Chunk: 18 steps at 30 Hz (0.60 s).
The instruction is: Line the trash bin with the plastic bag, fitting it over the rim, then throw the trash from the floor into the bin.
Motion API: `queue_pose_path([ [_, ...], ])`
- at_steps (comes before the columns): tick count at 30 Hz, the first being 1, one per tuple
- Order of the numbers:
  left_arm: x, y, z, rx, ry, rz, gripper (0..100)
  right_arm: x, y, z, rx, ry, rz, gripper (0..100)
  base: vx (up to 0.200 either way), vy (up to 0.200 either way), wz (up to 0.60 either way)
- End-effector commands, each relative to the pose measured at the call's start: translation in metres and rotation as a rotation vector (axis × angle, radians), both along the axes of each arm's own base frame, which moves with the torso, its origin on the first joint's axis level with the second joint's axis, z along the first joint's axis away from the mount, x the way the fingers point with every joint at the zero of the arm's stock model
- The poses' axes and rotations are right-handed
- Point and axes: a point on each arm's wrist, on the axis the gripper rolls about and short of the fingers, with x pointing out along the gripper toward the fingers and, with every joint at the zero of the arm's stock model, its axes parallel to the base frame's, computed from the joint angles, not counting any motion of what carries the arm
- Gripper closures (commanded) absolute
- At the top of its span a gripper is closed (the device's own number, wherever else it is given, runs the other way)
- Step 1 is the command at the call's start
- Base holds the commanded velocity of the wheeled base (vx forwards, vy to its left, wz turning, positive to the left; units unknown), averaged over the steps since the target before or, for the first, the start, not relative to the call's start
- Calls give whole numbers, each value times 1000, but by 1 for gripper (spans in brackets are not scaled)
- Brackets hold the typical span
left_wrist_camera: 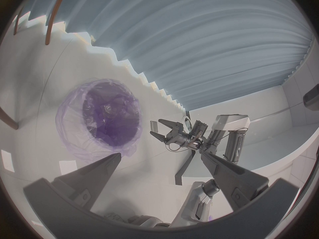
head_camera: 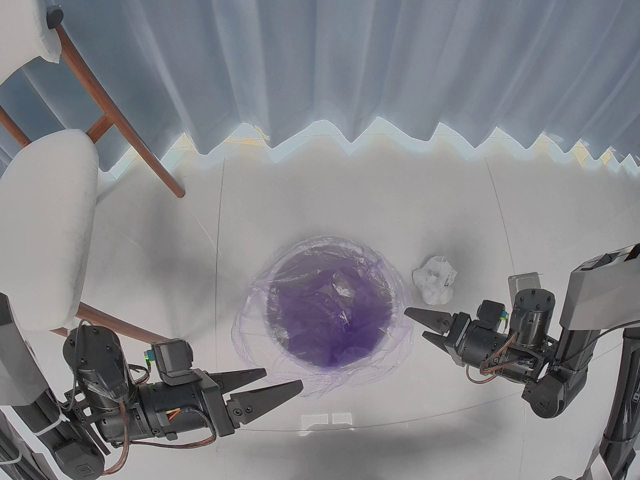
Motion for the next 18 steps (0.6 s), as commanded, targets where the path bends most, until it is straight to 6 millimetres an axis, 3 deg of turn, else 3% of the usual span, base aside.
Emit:
queue_pose_path([
  [1, 5, -1, -9, 19, 38, 15, 0, -10, 0, 0, -20, -4, 22, 0, 0, 0, 0],
  [6, 10, 0, -23, 50, 102, 33, 0, -10, 1, -2, -25, 4, 24, 0, 0, 0, 0],
  [12, 31, -2, -71, 124, 287, 83, 0, -10, 2, -8, -33, 21, 28, 0, 0, 0, 0],
  [18, 32, 1, -83, 150, 343, 98, 0, -9, 2, -13, -39, 34, 27, 0, 0, 0, 0],
])
